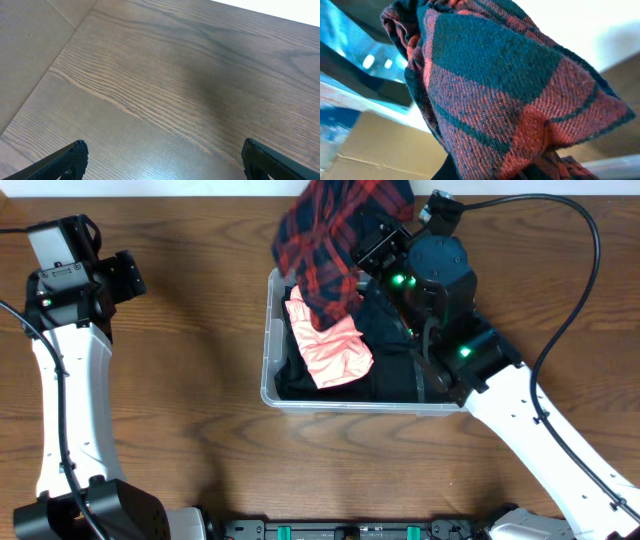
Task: Pack container
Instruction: 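Lower the plaid shirt into the bin and release it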
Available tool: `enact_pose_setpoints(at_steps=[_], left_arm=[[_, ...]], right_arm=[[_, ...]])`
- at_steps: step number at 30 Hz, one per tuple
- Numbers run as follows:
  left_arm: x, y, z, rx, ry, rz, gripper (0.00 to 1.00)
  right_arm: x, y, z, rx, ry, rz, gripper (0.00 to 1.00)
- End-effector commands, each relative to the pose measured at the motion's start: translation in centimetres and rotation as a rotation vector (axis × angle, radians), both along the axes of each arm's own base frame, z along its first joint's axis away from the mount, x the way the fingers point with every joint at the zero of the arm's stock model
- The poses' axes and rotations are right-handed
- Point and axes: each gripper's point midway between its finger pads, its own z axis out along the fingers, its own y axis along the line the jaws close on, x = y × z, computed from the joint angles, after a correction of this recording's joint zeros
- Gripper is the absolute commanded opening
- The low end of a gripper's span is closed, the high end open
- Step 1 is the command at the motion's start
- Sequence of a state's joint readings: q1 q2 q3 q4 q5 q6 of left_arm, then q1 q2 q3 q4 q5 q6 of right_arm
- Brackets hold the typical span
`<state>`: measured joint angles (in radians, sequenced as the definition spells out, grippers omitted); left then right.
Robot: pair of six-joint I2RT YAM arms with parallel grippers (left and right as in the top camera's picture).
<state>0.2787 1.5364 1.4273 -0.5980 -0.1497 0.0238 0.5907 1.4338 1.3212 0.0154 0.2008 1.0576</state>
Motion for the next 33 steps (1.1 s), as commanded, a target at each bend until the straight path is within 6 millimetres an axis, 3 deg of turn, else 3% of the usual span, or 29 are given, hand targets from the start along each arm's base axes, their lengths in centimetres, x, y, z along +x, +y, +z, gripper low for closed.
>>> enact_pose_setpoints(at_steps=[1,9,19,25,33], left_arm=[[0.0,0.2,0.1,0.007,0.0,0.008,0.98],[0.0,0.2,0.1,0.007,0.0,0.008,0.98],[0.0,0.2,0.1,0.007,0.0,0.008,0.98],[0.0,0.2,0.1,0.007,0.0,0.008,0.98],[0.0,0.2,0.1,0.007,0.0,0.008,0.98]], right_arm=[[-0.2,-0.6,2.6,0.066,-0.052,-0.047,0.01],[-0.5,-0.1,0.0,0.014,0.04,-0.036,0.01],[-3.2,3.8,-0.4,0.053,0.071,0.033,0.01],[-3.4,3.5,-0.9,0.036,0.083,-0.022,0.02],[-3.2,3.8,-3.8,0.044,0.18,-0.049,0.02]])
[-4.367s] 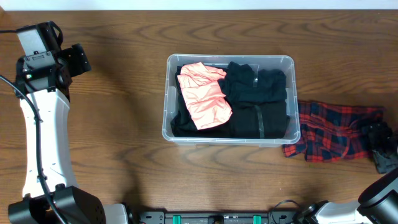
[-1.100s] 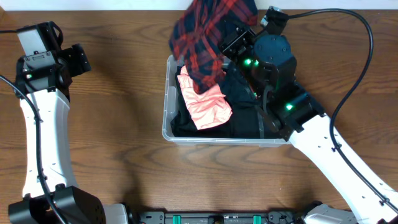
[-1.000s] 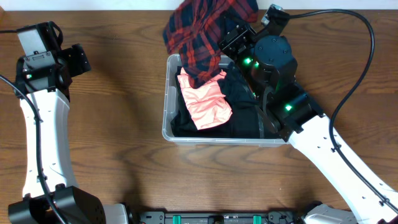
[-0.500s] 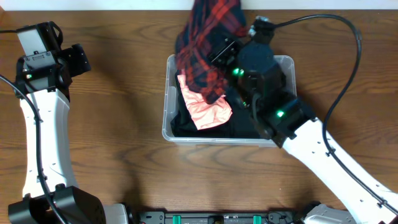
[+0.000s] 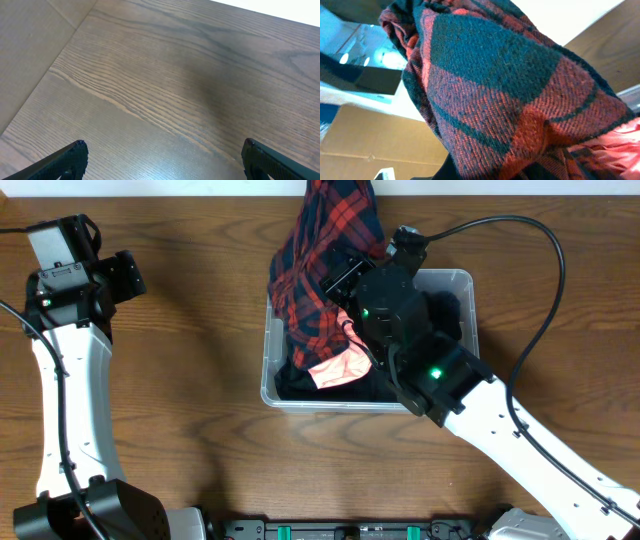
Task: Pack container
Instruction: 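Lower the plaid shirt into the bin and release it, then press and spread the plaid shirt flat with the right gripper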
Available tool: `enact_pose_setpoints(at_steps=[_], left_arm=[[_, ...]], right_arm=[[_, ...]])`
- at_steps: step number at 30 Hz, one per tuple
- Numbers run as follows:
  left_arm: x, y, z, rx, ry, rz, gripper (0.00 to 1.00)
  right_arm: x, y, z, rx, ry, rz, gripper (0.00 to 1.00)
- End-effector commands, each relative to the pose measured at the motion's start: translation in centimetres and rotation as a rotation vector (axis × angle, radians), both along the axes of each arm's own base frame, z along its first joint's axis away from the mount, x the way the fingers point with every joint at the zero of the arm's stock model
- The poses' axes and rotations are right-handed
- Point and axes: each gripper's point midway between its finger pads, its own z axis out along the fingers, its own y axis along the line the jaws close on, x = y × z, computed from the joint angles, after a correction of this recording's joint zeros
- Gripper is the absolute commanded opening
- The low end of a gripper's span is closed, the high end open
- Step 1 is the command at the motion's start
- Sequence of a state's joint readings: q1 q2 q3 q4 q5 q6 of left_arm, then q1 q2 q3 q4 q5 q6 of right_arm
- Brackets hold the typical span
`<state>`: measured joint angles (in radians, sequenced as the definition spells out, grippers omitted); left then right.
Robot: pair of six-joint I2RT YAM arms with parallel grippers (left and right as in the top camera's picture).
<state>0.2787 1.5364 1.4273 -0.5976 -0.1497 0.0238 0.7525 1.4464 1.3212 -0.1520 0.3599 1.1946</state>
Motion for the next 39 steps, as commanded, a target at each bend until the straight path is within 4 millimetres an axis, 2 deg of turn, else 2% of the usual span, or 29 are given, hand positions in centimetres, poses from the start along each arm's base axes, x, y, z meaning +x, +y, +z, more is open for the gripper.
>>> enact_pose_setpoints(at_steps=[1,10,18,23,27,39], left_arm=[[-0.1,0.2,0.1,0.007,0.0,0.008,0.98],[-0.1,0.2,0.1,0.007,0.0,0.008,0.98],[-0.1,0.2,0.1,0.007,0.0,0.008,0.98],[-0.1,0.2,0.1,0.007,0.0,0.008,0.98],[-0.1,0.2,0.1,0.007,0.0,0.008,0.98],[-0.1,0.2,0.1,0.007,0.0,0.008,0.98]], right_arm=[[0.3,0.4,0.0,0.054,0.026,-0.035,0.02],[-0.7,2.0,-1.1,0.063,0.064,-0.006,0.02],[-2.6,1.7,-5.0,-0.041,0.204,0.001,0.01],[-3.1,1.3,-6.0,-0.078,0.237,0.001,0.01],[-3.8,1.8,-6.6,-0.091,0.263,0.032,0.01],[-5.2,-0.7,-9.7,-0.237,0.367,-0.014,0.01]])
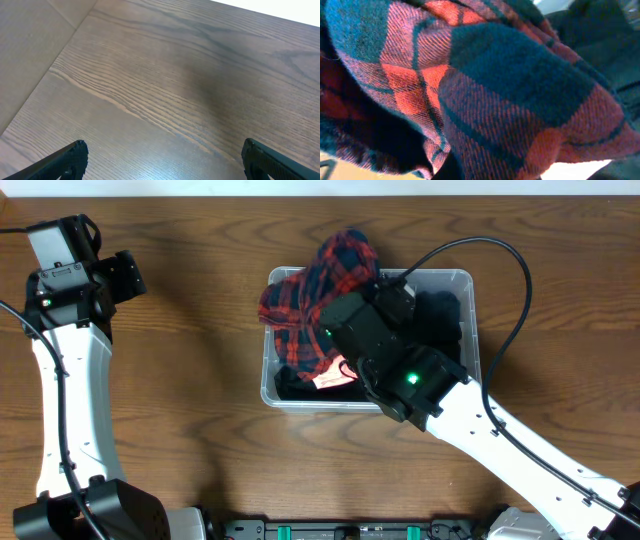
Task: Pack container
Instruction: 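Press and spread the plaid shirt flat with the right gripper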
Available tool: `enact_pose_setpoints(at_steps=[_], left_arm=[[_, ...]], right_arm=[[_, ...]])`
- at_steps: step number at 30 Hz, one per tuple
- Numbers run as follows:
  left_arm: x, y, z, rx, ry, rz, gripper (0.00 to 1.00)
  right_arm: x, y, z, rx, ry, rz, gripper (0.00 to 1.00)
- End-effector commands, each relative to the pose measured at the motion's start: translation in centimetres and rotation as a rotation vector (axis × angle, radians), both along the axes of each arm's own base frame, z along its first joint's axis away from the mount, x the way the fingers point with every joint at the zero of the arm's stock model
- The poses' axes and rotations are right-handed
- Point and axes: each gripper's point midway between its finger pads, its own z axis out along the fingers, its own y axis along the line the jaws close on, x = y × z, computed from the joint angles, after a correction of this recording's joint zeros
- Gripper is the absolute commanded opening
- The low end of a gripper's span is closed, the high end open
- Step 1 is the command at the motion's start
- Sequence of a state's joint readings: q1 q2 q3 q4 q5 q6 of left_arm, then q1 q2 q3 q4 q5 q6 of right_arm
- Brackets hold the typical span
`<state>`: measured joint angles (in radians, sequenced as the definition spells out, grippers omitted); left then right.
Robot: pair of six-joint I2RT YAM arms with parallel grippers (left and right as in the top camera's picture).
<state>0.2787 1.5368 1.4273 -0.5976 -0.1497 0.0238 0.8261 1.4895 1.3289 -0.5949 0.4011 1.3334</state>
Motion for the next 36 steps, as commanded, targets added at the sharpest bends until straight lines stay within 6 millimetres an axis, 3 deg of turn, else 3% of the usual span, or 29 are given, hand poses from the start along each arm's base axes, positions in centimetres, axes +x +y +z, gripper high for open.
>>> enact_pose_setpoints(at_steps=[1,16,36], left_arm=[[-0.1,0.2,0.1,0.007,0.0,0.008,0.98],[-0.1,0.2,0.1,0.007,0.0,0.008,0.98],[-0.1,0.2,0.1,0.007,0.0,0.008,0.98]], right_arm=[[-0.6,0.1,0.4,-0.008,0.005,0.008,0.01],[-1.9,-6.3,-1.8,-0.312,0.054,-0.129,0.01],[-1.8,-10.3,-2.4,-0.481,0.1,-0.154,0.04]])
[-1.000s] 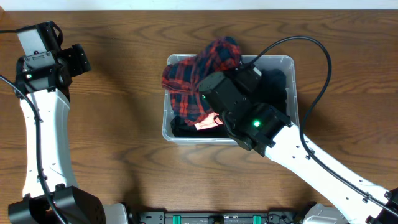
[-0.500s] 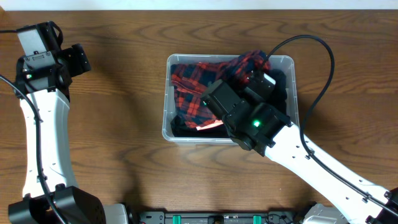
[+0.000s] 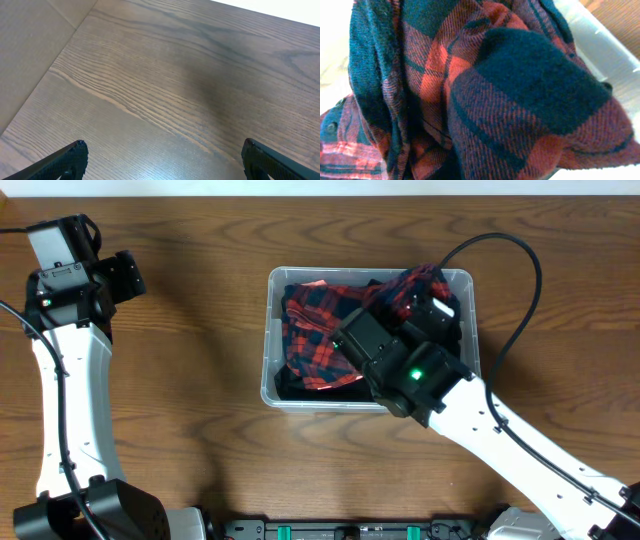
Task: Pack container
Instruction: 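Press and spread the plaid shirt flat with the right gripper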
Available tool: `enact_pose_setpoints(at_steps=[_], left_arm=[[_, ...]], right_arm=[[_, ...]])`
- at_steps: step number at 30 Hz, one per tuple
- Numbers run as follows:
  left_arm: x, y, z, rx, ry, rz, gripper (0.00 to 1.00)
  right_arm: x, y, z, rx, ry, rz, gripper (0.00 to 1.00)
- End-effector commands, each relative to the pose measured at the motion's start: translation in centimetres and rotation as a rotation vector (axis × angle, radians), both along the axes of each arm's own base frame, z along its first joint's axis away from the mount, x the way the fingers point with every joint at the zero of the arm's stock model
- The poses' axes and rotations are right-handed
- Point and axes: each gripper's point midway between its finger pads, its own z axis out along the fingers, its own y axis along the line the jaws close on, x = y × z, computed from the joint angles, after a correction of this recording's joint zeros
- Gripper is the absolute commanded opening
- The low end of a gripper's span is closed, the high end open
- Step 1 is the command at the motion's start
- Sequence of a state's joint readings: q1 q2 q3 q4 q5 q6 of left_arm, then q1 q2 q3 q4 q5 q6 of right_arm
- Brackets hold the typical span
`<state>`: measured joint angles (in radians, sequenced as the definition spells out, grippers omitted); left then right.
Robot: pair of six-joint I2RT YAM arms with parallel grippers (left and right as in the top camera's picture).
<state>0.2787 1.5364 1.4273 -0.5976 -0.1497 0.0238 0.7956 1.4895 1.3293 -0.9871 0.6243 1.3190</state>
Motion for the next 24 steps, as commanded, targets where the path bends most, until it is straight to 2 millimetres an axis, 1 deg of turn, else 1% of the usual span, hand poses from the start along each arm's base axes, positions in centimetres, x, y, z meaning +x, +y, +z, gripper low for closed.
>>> enact_pose_setpoints(at_steps=[1,4,6,7,8,9,10,12,13,14,18,20,23,24], left_arm=[[-0.1,0.2,0.1,0.007,0.0,0.008,0.98],[-0.1,0.2,0.1,0.007,0.0,0.008,0.98],[-0.1,0.2,0.1,0.007,0.0,0.008,0.98],[-0.1,0.2,0.1,0.007,0.0,0.008,0.98],[-0.1,0.2,0.1,0.007,0.0,0.008,0.98],[-0.1,0.2,0.1,0.007,0.0,0.008,0.98],[-0.1,0.2,0.1,0.007,0.0,0.008,0.98],[-0.1,0.2,0.1,0.007,0.0,0.007,0.98],[-0.1,0.2,0.1,0.007,0.0,0.008,0.98],[-0.1,0.2,0.1,0.007,0.0,0.008,0.98],[-0.1,0.2,0.1,0.007,0.0,0.007,0.98],[-0.1,0.2,0.1,0.007,0.0,0.008,0.98],[-0.1,0.2,0.1,0.007,0.0,0.008,0.98],[-0.1,0.2,0.1,0.007,0.0,0.008,0.98]], right_arm=[[0.7,-1.3,1.2,-0.07,-0.028,0.009,0.05],[0.9,-1.6,1.2,-0.085,-0.022,0.015,0.09],[0.9,-1.7,1.1,-0.096,-0.018,0.023,0.14],[0.9,-1.7,1.1,-0.099,-0.017,0.026,0.22],[0.9,-1.8,1.1,-0.102,-0.014,0.026,0.37],[0.8,-1.8,1.1,-0.105,-0.011,0.026,0.56],[0.7,-1.9,1.0,-0.108,-0.007,0.026,0.7],[0.5,-2.1,0.9,-0.124,0.005,0.035,0.91],[0.5,-2.1,0.9,-0.134,0.01,0.042,0.96],[0.5,-2.2,0.9,-0.148,0.016,0.056,0.99],[0.5,-2.2,0.9,-0.234,0.038,0.151,0.99],[0.8,-1.9,1.1,-0.292,0.044,0.229,0.99],[1.6,-0.3,1.4,-0.371,0.046,0.416,0.99],[1.8,0.7,1.4,-0.39,0.043,0.507,0.96]])
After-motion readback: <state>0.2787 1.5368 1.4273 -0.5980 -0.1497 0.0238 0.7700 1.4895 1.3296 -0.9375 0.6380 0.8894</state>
